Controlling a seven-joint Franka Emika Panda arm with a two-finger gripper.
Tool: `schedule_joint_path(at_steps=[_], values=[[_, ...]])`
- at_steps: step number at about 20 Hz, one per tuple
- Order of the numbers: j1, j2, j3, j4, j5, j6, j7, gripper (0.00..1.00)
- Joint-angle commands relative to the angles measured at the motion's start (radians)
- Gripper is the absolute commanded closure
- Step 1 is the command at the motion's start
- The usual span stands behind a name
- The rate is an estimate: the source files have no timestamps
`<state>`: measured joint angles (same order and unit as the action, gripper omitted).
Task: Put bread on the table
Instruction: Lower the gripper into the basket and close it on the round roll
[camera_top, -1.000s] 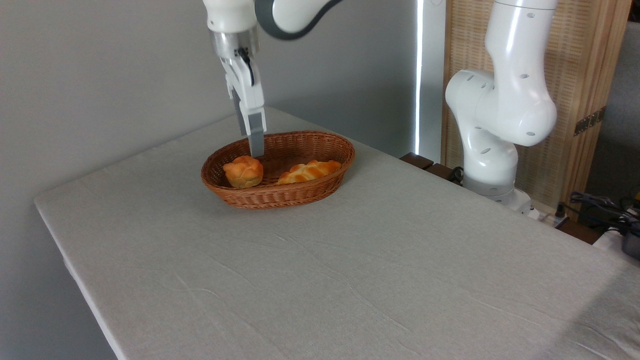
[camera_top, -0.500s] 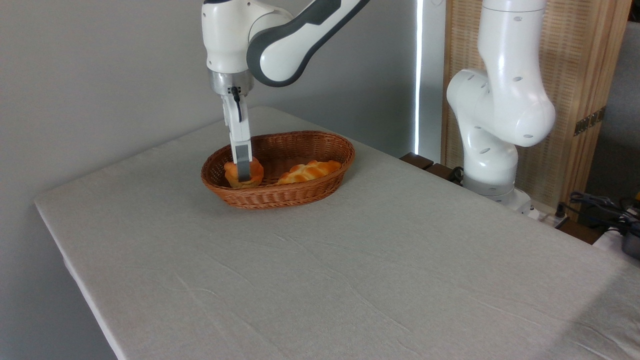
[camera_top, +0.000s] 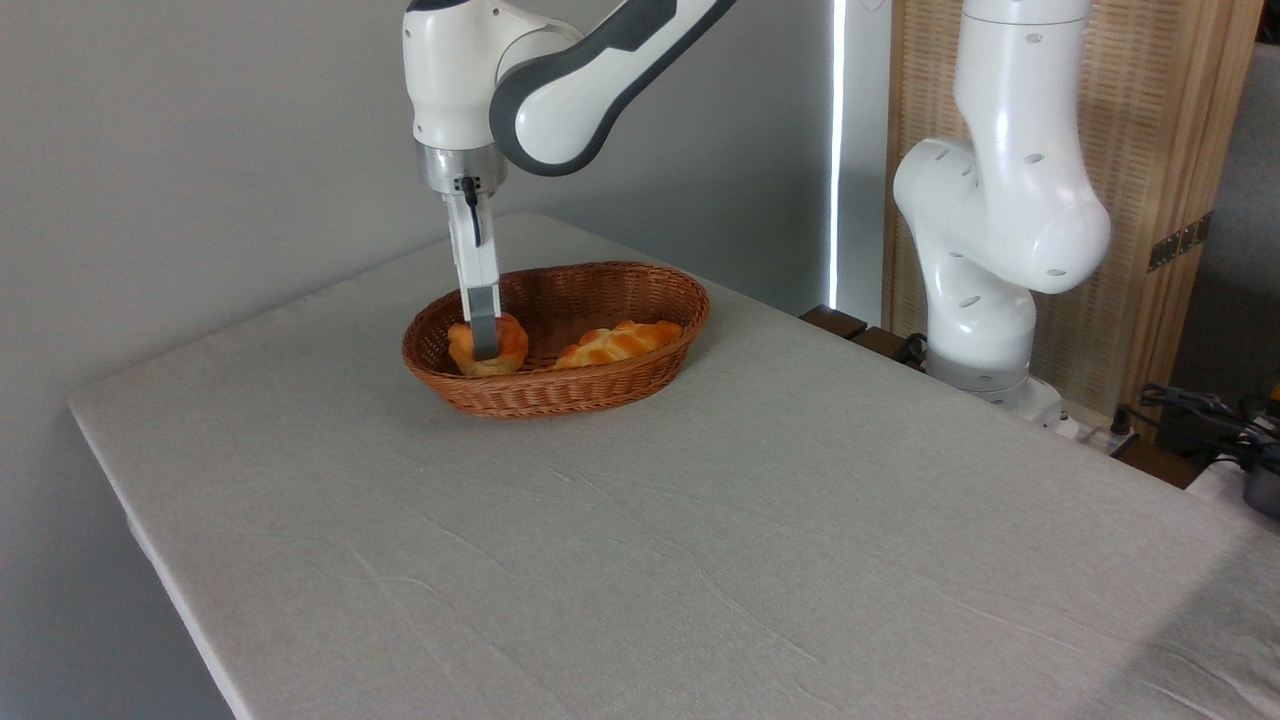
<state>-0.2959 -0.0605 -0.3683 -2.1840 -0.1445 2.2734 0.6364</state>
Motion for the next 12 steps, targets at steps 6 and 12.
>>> schedule_joint_path(at_steps=[6, 12], values=[[-0.014, -0.012, 0.032, 0.042, 0.000, -0.066, 0.000, 0.72], [-0.014, -0.012, 0.187, 0.311, -0.004, -0.399, 0.012, 0.67]])
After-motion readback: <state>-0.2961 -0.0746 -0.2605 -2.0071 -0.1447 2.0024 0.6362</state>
